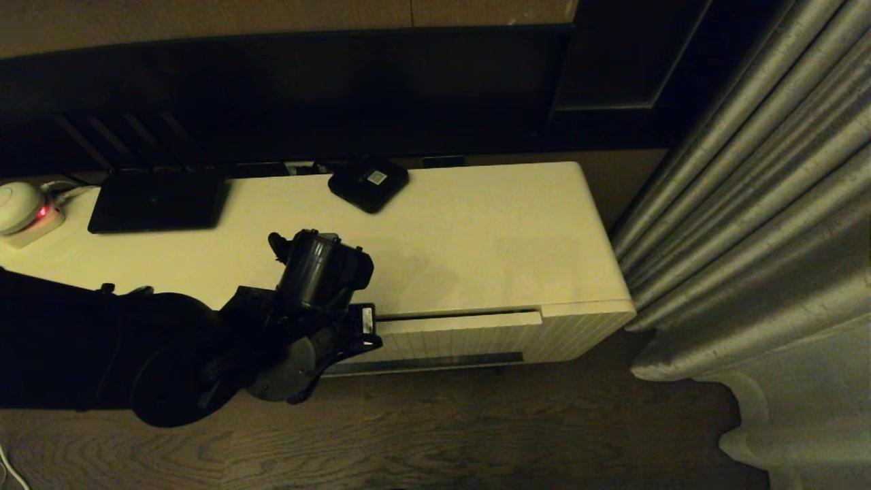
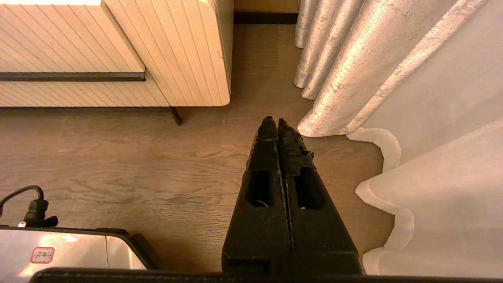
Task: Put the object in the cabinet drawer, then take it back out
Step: Open the drawer
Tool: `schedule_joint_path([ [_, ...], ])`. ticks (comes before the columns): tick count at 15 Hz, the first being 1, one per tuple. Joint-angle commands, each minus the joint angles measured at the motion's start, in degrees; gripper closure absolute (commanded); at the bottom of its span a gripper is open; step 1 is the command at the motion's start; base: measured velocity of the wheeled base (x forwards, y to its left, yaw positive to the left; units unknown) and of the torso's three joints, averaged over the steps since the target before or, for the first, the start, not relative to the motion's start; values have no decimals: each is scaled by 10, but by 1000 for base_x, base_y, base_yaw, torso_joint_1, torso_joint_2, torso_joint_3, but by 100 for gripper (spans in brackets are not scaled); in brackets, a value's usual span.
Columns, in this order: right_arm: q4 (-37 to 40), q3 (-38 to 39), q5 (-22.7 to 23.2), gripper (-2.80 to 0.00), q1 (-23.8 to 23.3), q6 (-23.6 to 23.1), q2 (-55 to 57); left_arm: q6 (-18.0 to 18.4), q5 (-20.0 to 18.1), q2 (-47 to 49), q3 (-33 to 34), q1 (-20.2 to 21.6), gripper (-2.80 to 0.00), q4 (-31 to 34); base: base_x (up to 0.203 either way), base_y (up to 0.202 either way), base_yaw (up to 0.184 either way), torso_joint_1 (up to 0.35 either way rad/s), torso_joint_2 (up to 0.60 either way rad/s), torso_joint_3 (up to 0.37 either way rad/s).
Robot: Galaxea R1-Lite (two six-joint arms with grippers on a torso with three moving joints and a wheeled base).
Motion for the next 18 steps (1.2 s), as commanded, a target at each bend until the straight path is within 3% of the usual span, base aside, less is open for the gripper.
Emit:
schedule_joint_path([
  [1,0,0,0,0,0,0,1,-1,3,14,0,1,0,-2,0,0,0,0,0,0],
  [7,0,1,0,0,0,0,1,3,3,26,9,6,0,-62,0,0,0,0,0,0],
  [18,0,0,0,0,0,0,1,-1,1,34,27,6,0,-63,0,0,0,0,0,0],
])
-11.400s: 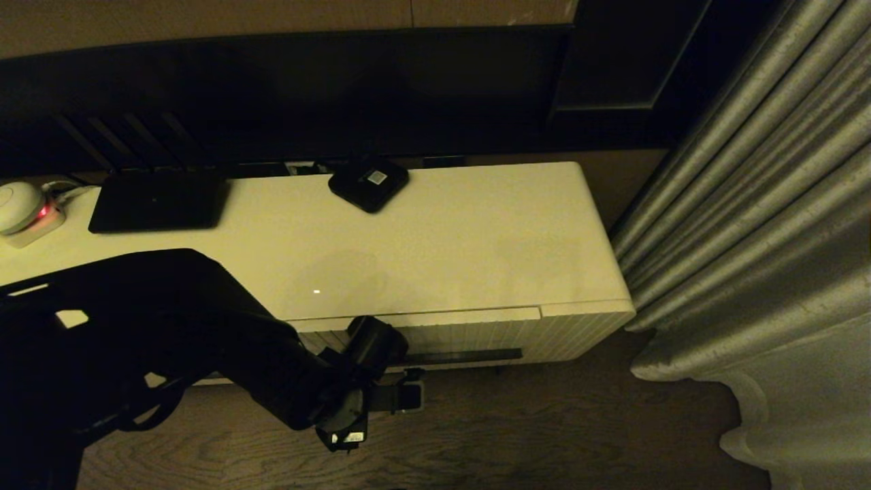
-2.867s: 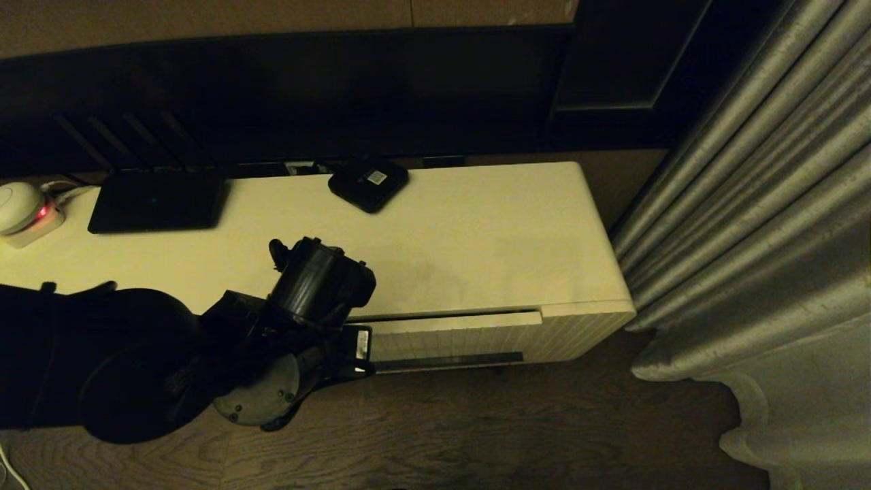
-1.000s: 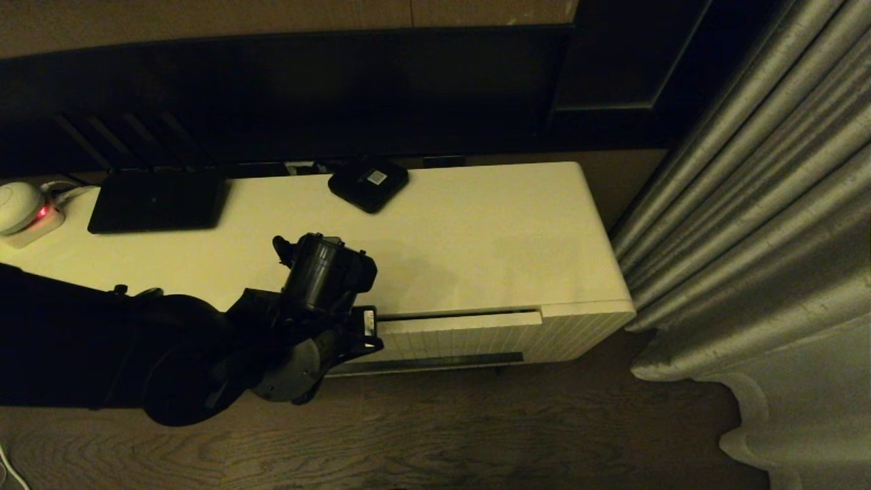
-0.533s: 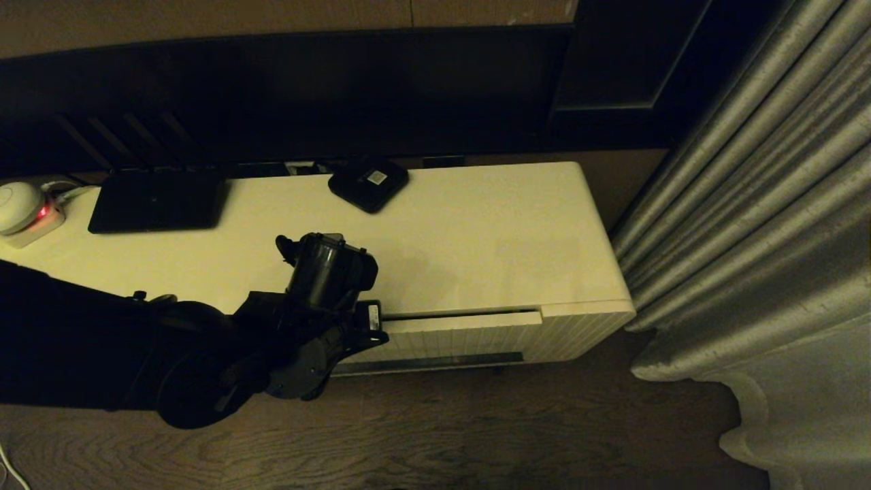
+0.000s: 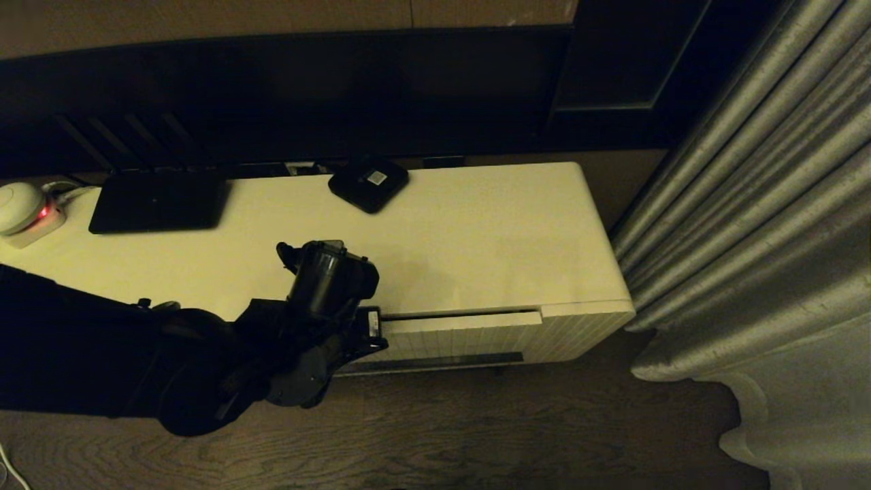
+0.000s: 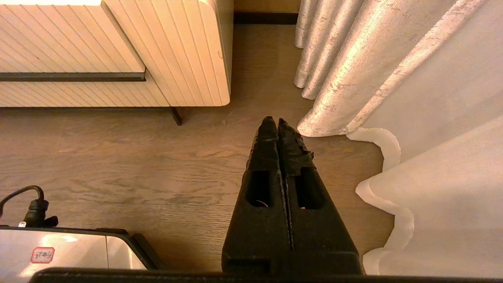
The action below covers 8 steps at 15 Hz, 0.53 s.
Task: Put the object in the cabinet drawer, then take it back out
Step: Open the drawer
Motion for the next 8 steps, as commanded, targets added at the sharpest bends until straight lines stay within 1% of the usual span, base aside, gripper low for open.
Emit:
schedule_joint_path([
  [1,0,1,0,0,0,0,1,-1,1,7,8,-1,0,1,0,0,0,0,0,0],
  [4,0,0,0,0,0,0,1,0,1,10,26,-5,0,-19,0,0,0,0,0,0],
  [8,0,1,0,0,0,0,1,-1,-2,4,38,-8,0,-16,0,0,0,0,0,0],
])
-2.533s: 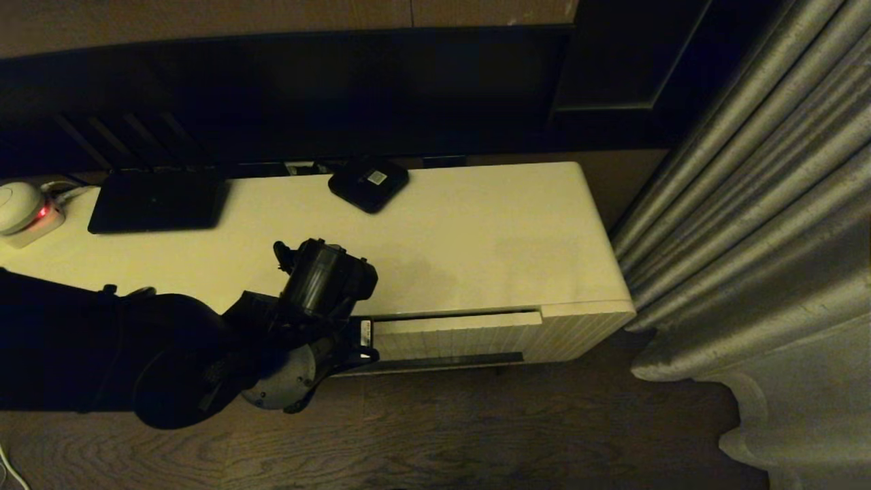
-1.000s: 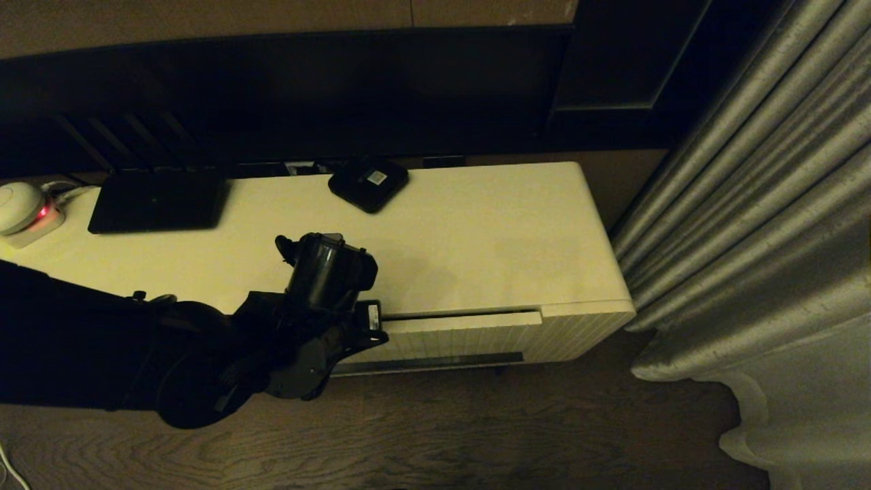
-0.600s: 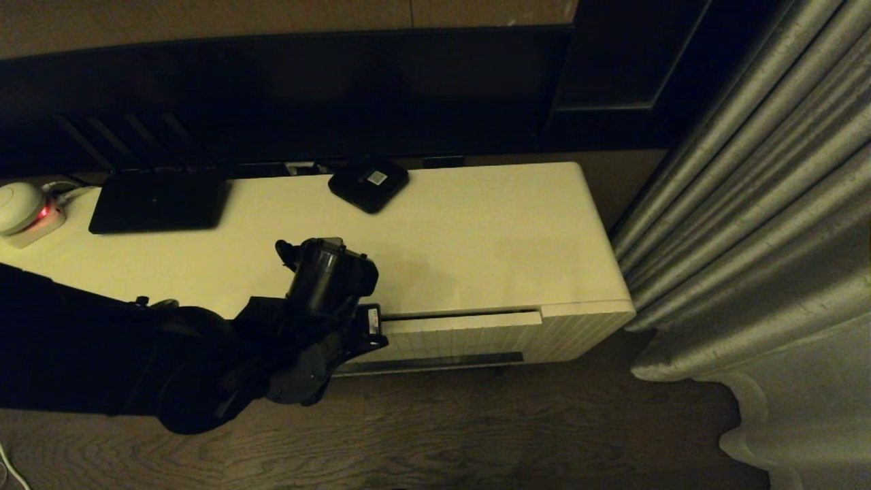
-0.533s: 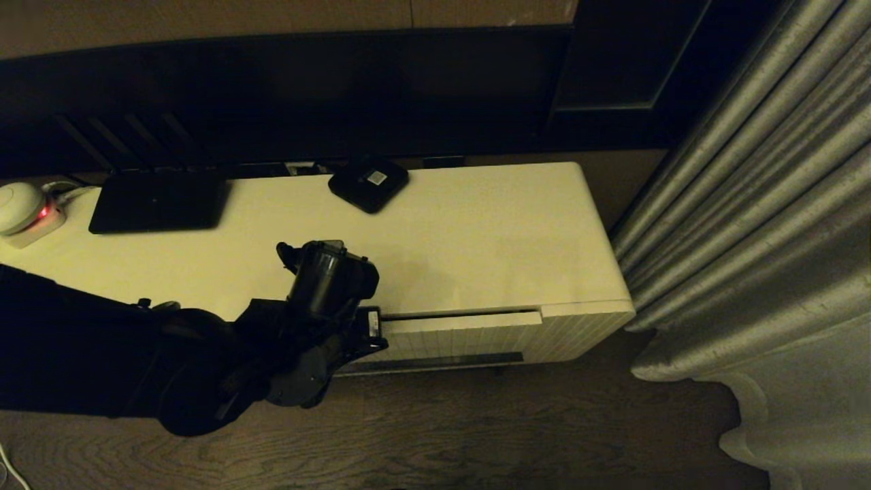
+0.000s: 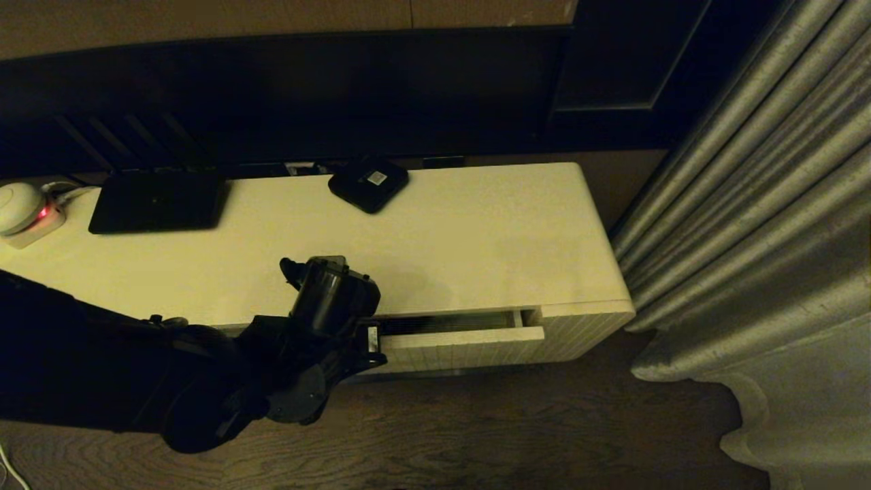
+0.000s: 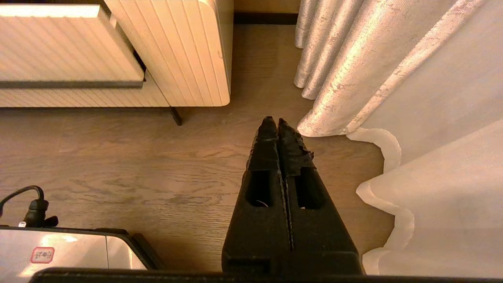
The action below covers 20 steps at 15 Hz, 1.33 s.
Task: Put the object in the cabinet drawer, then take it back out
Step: Open the drawer
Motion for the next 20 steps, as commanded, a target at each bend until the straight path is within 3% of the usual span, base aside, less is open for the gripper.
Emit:
schedule_joint_path([
  [1,0,0,0,0,0,0,1,-1,1,-1,5,-4,0,2,0,0,0,0,0,0],
  [6,0,1,0,0,0,0,1,-1,-16,-10,20,-15,0,17,0,0,0,0,0,0],
  [8,0,0,0,0,0,0,1,-7,-49,-20,21,-15,0,48,0,0,0,0,0,0],
  [17,0,0,0,0,0,0,1,-99,-139,-13,7,-15,0,149,0,0,0,0,0,0],
  [20,0,0,0,0,0,0,1,-111,-154,-9,10,-15,0,169,0,0,0,0,0,0],
])
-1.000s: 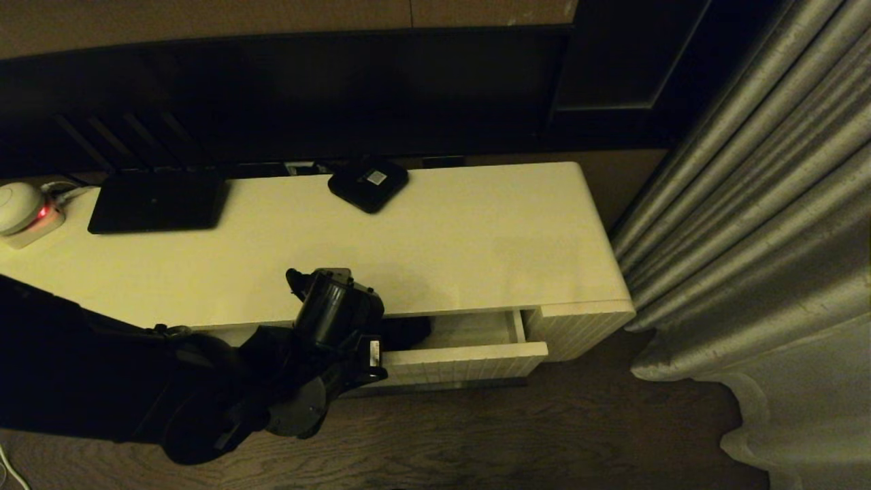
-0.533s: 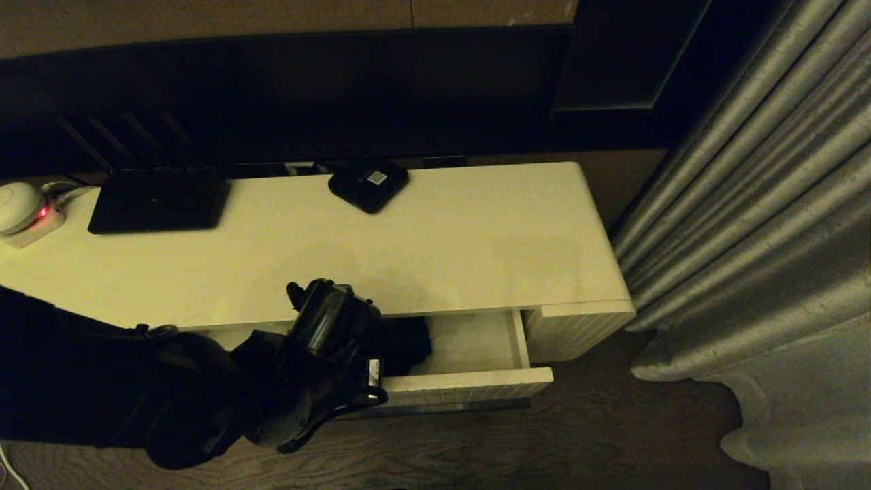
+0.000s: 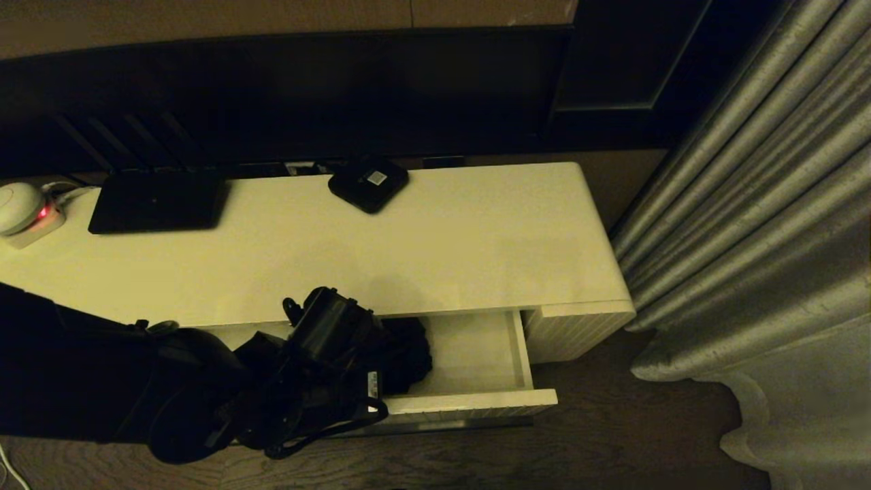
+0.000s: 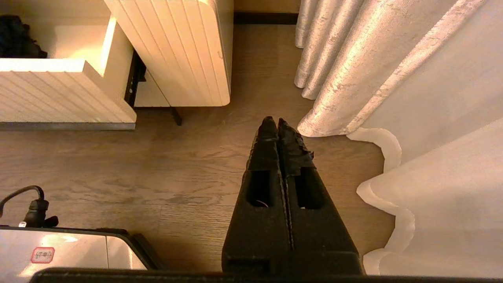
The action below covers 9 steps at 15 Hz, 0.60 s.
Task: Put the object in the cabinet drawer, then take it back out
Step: Open the drawer
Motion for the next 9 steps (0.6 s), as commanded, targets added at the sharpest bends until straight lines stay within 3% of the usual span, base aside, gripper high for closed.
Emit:
schedule_joint_path([
  [1,-1,0,0,0,0,0,1,-15,-10,10,2,0,0,18,0,0,0,0,0,0],
  [5,-1,0,0,0,0,0,1,-31,-18,19,5,-1,0,29,0,0,0,0,0,0],
  [7,-1,1,0,0,0,0,1,-56,-44,23,6,-1,0,57,0,0,0,0,0,0],
  [9,-1,0,0,0,0,0,1,-58,-49,25,10,-2,0,57,0,0,0,0,0,0],
])
